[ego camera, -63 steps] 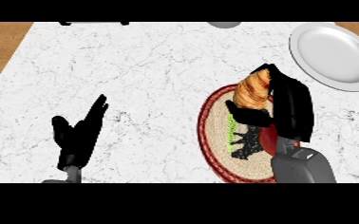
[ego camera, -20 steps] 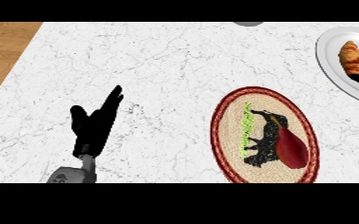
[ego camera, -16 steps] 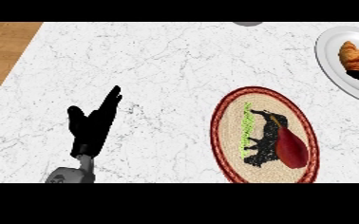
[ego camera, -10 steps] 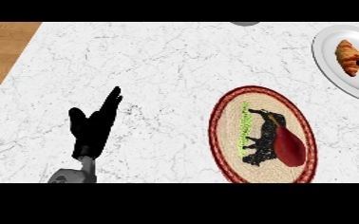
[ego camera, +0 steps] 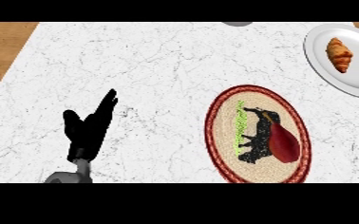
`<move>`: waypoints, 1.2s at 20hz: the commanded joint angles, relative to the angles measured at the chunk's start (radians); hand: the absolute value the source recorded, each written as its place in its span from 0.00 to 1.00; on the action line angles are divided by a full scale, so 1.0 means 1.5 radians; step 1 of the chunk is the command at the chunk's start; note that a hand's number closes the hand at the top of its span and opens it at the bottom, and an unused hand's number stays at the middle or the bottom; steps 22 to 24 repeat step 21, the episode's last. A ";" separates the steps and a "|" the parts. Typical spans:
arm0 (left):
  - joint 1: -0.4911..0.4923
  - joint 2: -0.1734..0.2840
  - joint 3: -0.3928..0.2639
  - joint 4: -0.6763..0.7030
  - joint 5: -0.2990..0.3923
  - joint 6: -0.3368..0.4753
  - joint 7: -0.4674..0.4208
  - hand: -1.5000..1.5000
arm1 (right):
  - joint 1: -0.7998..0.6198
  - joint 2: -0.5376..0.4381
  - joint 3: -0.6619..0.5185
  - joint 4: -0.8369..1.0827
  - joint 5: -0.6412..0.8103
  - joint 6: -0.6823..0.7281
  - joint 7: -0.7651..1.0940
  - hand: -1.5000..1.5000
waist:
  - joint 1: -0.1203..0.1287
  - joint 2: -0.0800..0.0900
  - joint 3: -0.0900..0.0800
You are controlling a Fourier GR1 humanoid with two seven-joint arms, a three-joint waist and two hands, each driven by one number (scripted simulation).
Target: Pick the croissant from the placemat and place it in the plate
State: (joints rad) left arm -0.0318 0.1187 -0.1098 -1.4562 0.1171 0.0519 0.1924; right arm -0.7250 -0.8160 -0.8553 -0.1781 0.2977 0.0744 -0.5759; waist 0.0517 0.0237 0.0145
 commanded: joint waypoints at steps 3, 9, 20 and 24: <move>0.006 -0.003 0.008 0.029 -0.001 0.007 0.010 0.50 | 0.079 -0.031 0.006 0.015 -0.004 0.155 -0.062 0.00 | -0.014 -0.001 -0.004; 0.032 -0.019 -0.005 0.021 -0.001 0.002 -0.009 0.50 | 0.147 -0.040 0.038 0.006 0.025 0.171 -0.108 0.00 | -0.012 -0.003 -0.005; 0.030 -0.029 -0.015 -0.006 -0.025 0.027 0.028 0.50 | 0.209 -0.031 0.060 0.005 0.035 0.165 -0.171 0.00 | -0.016 -0.008 -0.005; 0.018 -0.016 0.010 0.028 0.000 0.001 0.019 0.50 | 0.193 -0.028 0.054 0.007 0.026 0.158 -0.155 0.00 | -0.018 -0.008 -0.006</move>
